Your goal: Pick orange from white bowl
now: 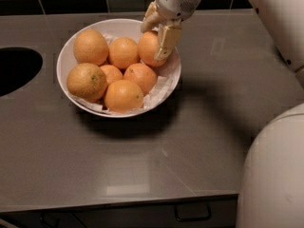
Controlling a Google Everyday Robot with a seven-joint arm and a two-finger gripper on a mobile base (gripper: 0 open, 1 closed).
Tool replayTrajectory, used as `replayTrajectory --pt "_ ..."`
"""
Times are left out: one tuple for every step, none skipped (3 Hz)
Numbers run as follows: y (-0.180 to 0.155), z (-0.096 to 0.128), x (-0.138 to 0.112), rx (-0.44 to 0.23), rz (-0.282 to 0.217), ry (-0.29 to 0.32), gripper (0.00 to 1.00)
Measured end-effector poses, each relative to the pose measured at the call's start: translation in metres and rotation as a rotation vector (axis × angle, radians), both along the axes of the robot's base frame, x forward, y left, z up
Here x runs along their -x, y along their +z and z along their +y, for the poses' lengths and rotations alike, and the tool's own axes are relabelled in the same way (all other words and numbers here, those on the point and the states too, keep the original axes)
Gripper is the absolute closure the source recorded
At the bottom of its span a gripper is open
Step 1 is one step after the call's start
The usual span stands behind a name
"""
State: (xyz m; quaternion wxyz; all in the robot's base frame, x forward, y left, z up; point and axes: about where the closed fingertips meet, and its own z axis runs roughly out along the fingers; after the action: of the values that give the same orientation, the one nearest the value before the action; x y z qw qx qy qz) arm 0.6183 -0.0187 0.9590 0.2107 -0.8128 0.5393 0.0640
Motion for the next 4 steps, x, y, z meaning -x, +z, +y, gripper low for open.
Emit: replayTrajectory --pt "-0.0002 0.0012 -0.0004 -0.001 0.002 0.004 0.54" --pt "-0.0002 0.0019 -0.0007 -0.002 0.003 0.006 0.54" --pt "-0.0007 0.0037 -0.0024 -0.006 0.002 0.011 0.36" --pt "0.0002 0.0031 -0.0029 -0.006 0.002 0.012 0.35"
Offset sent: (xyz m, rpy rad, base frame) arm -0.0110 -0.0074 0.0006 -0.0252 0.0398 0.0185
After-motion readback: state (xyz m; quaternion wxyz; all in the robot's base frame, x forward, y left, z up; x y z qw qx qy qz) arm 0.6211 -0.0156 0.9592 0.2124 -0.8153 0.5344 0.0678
